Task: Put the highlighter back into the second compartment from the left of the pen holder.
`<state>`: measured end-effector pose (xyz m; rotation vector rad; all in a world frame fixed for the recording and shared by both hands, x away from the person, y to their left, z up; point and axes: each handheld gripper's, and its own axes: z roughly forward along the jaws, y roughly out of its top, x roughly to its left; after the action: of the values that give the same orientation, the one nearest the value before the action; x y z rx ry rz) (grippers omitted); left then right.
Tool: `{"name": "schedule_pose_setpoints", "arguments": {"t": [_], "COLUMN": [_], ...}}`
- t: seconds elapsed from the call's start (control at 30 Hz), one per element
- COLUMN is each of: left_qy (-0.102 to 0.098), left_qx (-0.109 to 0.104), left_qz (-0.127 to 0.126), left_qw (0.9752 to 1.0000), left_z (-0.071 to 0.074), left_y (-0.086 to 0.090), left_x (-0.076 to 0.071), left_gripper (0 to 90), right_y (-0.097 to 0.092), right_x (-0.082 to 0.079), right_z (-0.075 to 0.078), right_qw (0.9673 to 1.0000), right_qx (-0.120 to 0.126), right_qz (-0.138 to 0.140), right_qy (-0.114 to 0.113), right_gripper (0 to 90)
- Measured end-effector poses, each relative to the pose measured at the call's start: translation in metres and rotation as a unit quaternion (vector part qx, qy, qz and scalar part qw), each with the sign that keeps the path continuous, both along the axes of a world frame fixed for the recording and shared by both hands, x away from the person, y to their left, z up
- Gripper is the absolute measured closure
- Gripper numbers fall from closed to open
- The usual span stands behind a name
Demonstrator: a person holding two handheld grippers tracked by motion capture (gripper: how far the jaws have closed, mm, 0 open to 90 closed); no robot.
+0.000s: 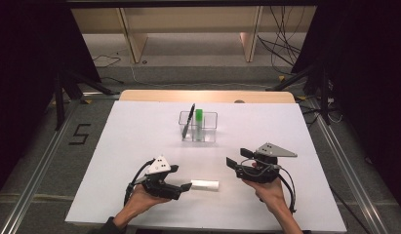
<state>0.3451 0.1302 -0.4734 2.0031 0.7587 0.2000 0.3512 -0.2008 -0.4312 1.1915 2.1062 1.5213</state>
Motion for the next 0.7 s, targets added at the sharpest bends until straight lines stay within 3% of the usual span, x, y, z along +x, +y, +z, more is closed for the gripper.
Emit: {"name": "schedule_pose_setpoints", "arguments": {"t": [0.7], "left_qy": [0.000], "left_qx": [0.004], "left_qz": [-0.005], "left_qw": [1.0000], "left_z": [0.001], "left_y": [-0.003], "left_x": [0.003], "left_gripper": [16.3], "right_y": [-0.019], "right_x": [-0.025], "right_z": [-0.019], "right_qw": [0.9999], "right_qx": [-0.007], "right_qz": [-0.002], "right_qy": [0.010], "right_gripper": [25.8]}}
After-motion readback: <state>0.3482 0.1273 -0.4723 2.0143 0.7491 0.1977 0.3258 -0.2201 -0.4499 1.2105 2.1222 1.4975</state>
